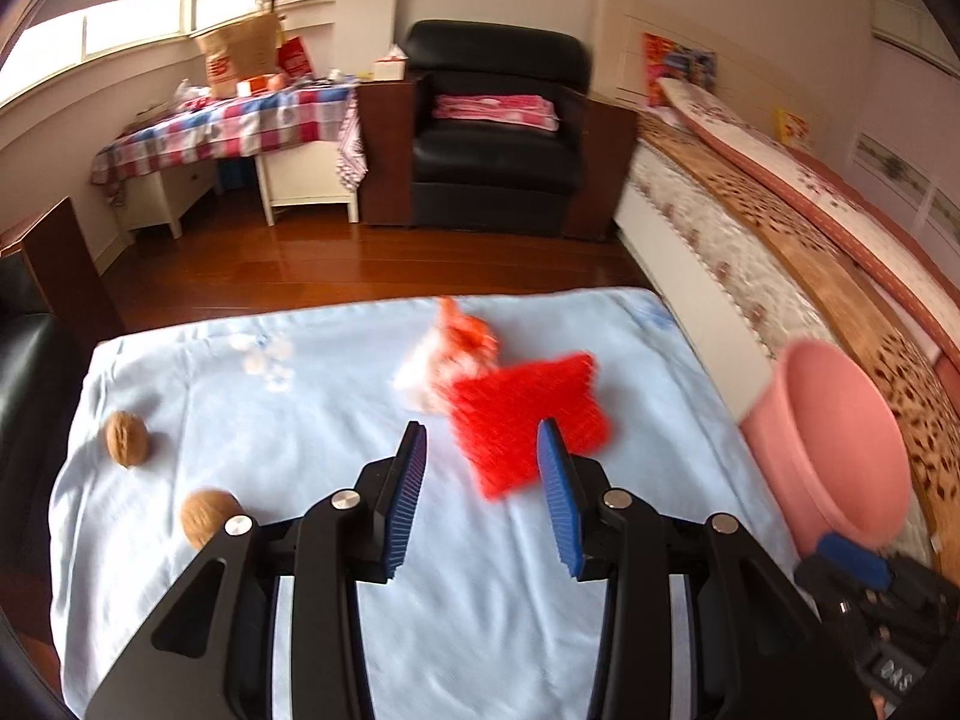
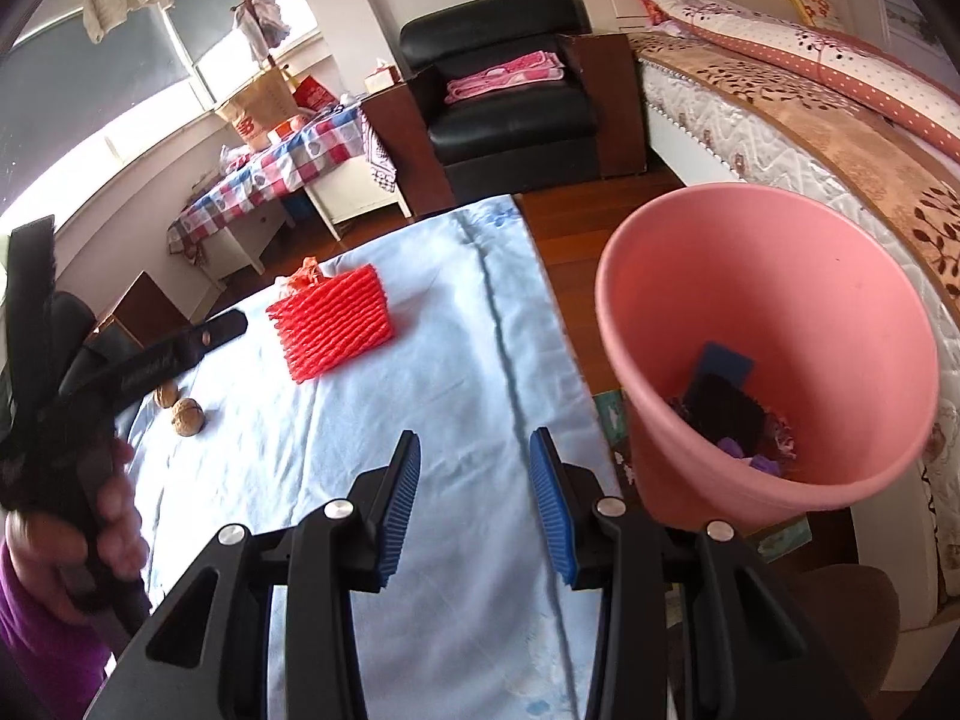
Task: Collect trash
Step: 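Move both open tools back over the red net and plastic bag on the table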
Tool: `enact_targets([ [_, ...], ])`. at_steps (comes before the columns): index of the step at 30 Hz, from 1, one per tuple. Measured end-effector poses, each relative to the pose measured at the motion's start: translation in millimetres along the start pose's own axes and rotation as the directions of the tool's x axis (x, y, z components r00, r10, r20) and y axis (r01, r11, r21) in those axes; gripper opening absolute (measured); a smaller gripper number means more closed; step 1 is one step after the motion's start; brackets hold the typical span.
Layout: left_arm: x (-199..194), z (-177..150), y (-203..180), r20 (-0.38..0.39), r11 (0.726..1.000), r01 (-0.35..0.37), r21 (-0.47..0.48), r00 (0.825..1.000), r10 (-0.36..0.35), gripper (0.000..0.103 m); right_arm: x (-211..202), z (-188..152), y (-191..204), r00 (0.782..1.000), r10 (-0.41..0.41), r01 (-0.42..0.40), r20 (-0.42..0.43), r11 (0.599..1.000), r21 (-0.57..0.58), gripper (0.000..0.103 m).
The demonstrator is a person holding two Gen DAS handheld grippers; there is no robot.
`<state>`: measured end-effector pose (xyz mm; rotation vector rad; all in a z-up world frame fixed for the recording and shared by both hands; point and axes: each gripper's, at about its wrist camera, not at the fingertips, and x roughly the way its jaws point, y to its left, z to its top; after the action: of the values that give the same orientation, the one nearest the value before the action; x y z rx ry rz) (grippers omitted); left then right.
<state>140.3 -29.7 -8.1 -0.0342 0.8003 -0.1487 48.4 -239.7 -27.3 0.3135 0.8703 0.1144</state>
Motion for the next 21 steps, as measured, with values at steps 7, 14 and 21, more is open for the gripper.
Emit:
enact_targets([
  [7,32,29,25,-0.039,0.999,-0.013,-0.049,0.999,0.011,0.038,18,17,13,0.999,0.042,-0.042,-0.019,0.999,-0.009,0.040],
  [14,74,50,38,-0.121,0.993,0.019,-0.113,0.992,-0.032,0.038,34,25,32,0.997,0.070,-0.072,-0.037,0.996,-0.046,0.041],
  [21,99,57,35,-0.135,0.991,0.041,-0.124,0.989,-0.058,0.038,49,26,37,0.996,0.064,-0.068,-0.062,0.996,-0.055,0.041],
])
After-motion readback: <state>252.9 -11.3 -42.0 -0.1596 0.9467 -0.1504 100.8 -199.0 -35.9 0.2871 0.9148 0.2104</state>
